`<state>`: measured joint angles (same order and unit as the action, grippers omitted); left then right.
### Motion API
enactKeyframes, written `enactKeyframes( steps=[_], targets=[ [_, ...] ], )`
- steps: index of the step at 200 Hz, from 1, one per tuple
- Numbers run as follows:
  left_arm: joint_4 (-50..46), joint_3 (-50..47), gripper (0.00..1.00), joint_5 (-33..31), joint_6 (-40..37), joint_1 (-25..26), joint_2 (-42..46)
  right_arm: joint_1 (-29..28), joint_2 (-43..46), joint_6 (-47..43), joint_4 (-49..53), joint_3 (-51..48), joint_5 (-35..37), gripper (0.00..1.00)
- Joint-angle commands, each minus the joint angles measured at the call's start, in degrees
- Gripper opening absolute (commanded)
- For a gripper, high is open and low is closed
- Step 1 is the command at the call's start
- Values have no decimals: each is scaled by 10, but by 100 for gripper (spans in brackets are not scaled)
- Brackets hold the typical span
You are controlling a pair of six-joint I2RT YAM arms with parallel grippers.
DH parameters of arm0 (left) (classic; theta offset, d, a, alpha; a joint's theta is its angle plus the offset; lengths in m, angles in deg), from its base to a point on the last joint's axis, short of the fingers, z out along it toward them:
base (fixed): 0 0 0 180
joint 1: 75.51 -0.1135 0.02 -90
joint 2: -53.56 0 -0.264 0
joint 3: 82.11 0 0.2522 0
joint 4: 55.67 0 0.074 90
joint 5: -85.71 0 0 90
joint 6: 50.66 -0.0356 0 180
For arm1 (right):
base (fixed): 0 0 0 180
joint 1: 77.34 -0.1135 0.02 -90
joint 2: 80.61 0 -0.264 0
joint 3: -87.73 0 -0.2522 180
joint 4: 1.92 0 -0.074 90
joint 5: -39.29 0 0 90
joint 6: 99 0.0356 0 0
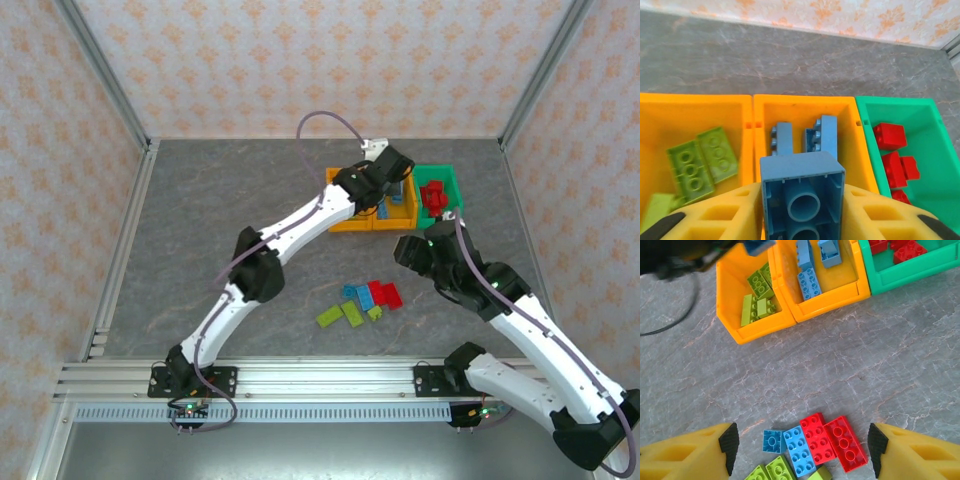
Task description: Sort the legos into containers by color
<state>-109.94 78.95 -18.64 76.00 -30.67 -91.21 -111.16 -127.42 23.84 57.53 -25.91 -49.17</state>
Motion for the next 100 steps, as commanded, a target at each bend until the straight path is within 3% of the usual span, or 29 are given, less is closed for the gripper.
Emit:
enactKeyframes(
  steps=[1, 33, 67, 83, 100],
  targets=[
    [-20, 62, 46, 37, -22, -11, -19, -2, 17, 5, 26, 2, 33, 71],
    [6, 60, 61, 49, -28, -12, -10, -2, 28, 6, 27, -4, 35, 71],
    [-30, 21, 62, 75, -26, -12, 63, -3, 29, 9, 17, -25, 47, 73],
    [7, -93, 62, 91, -22, -9, 161, -2, 23, 12, 4, -38, 39, 75],
    [121, -305, 62, 90, -23, -1, 309, -2, 5, 12, -1, -47, 27, 75]
  ],
)
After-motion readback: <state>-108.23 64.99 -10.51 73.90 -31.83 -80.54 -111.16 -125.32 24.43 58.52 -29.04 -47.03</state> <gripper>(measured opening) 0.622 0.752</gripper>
